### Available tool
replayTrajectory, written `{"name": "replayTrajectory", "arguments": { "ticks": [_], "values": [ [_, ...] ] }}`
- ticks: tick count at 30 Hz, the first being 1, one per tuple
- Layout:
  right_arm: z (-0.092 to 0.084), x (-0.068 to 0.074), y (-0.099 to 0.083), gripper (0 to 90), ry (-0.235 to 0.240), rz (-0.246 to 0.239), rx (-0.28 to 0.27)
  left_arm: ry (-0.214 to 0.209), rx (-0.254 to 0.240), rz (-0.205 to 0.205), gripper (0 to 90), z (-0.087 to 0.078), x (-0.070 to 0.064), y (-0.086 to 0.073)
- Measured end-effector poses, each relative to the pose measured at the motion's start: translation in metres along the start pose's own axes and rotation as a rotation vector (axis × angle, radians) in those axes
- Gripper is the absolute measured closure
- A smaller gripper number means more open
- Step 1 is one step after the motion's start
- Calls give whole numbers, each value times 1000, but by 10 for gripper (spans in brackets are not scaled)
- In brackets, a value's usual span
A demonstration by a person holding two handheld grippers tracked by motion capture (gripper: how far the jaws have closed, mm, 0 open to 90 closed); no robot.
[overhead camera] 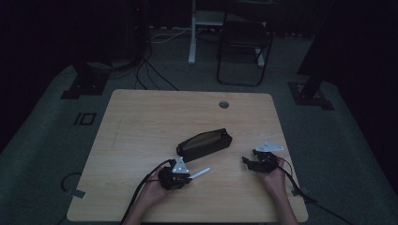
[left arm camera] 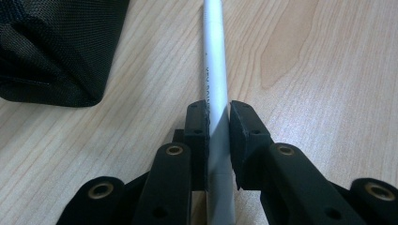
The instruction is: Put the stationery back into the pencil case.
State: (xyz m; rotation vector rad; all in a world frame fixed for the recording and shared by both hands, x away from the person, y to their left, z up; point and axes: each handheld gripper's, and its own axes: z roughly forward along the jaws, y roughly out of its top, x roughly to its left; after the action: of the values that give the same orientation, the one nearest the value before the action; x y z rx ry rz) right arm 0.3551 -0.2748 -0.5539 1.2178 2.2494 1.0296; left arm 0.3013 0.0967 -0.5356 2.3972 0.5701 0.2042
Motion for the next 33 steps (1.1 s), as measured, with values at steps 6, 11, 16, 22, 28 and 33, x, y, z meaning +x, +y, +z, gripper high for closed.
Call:
{"name": "replayTrajectory", "arguments": {
  "ticks": [6,11,16,22,28,33],
  "values": [
    [0,0,0,365,0,0,0,12,-2,-1,784,0,-2,-1],
    [0,0,0,365,2,-2,0,19,-11,4,786,1,-5,0],
    [0,0,0,365,4,-3,0,4,-18,-2,787,2,-4,0],
    [0,-1,0,365,4,-3,0,9,-17,0,788,2,-5,1],
    [0,-1,0,365,4,-3,0,12,-17,5,788,1,-5,2],
    [0,0,0,365,4,-2,0,13,-26,10,788,-4,-5,3]
  ]
}}
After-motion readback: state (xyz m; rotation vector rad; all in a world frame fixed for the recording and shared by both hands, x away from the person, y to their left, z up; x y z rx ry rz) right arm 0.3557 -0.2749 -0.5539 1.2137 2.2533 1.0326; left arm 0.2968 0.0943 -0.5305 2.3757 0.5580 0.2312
